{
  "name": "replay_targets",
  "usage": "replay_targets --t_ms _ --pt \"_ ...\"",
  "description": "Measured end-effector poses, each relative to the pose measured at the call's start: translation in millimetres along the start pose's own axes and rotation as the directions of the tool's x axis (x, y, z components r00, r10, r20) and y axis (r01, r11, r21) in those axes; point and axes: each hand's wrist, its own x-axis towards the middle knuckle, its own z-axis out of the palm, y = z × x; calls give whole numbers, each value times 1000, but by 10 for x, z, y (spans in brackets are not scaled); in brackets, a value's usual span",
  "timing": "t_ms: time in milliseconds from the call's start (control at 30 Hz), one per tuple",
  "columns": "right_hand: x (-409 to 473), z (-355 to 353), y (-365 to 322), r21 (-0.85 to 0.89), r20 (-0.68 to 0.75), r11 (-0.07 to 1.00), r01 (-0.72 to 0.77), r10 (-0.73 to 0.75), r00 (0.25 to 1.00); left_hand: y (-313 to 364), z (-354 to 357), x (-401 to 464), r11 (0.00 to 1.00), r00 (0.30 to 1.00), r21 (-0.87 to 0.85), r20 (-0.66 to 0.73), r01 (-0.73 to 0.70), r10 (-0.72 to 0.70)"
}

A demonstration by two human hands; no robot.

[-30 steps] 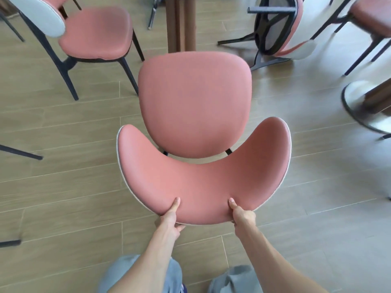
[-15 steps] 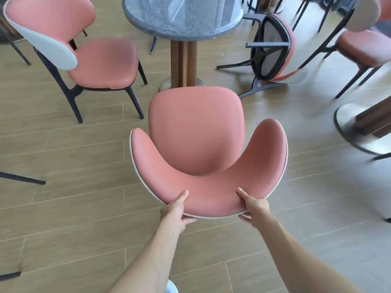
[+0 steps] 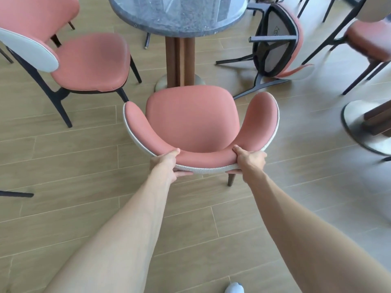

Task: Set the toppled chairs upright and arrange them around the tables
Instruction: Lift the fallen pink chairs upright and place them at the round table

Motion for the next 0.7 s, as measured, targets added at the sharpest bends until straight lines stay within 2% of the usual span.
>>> replay_targets --t_ms 167,267,367,467,533,600,633,700 --pt "300 311 -364 -16 -5 999 42 -42 999 412 264 241 997 999 72 -46 -1 4" --pt "425 402 -400 -31 -49 999 33 -34 998 507 370 300 995 993 93 -121 21 -9" --pt "468 405 -379 11 -4 1000 17 -17 1000 531 389 250 991 976 106 -210 86 -63" --pt "437 400 -402 33 47 999 -8 6 999 568 368 234 990 967 114 -248 84 -54" --pt "425 351 -429 -12 125 998 -57 58 990 530 413 199 988 963 143 -269 57 -17" --pt "375 153 -556 -173 318 978 -120 171 932 458 470 145 963 944 269 -313 -16 103" --pt "377 4 -677 -305 436 943 -132 262 861 433 506 120 913 915 406 -352 -41 198" --pt "505 -372 -1021 -533 563 841 -94 436 702 416 623 41 674 847 738 -385 42 368"
